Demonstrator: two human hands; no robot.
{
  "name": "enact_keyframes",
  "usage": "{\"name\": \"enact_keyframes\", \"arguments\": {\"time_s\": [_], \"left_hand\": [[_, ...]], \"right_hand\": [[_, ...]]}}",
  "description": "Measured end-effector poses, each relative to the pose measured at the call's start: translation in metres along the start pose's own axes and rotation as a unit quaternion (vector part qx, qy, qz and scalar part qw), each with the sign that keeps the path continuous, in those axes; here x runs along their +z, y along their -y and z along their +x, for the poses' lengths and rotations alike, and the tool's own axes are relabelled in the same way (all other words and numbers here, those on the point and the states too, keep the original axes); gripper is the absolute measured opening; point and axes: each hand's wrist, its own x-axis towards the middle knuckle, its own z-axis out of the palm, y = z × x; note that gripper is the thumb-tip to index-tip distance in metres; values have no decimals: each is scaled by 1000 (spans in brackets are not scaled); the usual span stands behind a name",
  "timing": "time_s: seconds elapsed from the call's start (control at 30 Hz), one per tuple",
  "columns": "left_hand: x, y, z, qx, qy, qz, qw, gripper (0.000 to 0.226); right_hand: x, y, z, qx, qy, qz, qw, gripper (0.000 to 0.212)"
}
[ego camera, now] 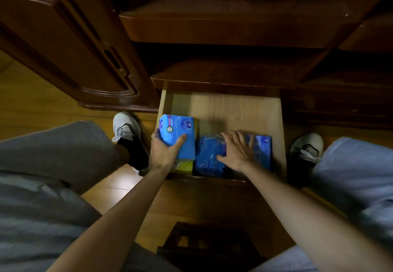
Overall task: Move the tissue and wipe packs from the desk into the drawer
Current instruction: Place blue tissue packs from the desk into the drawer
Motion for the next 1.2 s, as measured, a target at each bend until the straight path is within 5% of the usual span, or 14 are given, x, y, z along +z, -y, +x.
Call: {"name": "enact_keyframes", "arguments": {"time_s": [0.17, 0.4, 0.57, 0.73, 0.77, 0.8, 0.83, 0.87, 0.93, 1.1, 1.2], "left_hand": [[2, 1, 3, 27, 9, 30, 999, 89], [9, -9, -2, 17, 27, -11, 999, 77], [35, -13, -8, 9, 85, -57, 995, 85], [72, -14, -23, 77, 187, -17, 979, 106], [77, -11, -24, 138, 186, 131, 964, 102], [80, -3, -27, 202, 164, 326, 909, 98], [83, 4, -31, 255, 127, 504, 815, 95], [85, 8, -32, 289, 103, 616, 725, 93], [89, 11, -28, 306, 110, 691, 646, 98], [97, 3, 4, 349, 240, 662, 619, 111], [113, -7, 19, 321, 272, 624, 659, 104]], "right_hand": [[21, 13, 11, 9, 1, -101, 995, 111], [-15, -13, 13, 25, -123, 104, 987, 19], [-63, -40, 1, 121, -216, 253, 935, 37], [-79, -77, -25, 148, -216, 284, 923, 46], [-77, -83, -30, 150, -214, 277, 924, 46], [-75, -88, -33, 152, -213, 273, 925, 47], [-72, -92, -35, 155, -211, 273, 926, 47], [-69, -93, -36, 160, -209, 274, 925, 47], [-64, -94, -35, 171, -209, 277, 922, 47], [-58, -93, -28, 119, -175, 249, 945, 61], [-51, -92, -26, 95, -110, 153, 977, 58]]}}
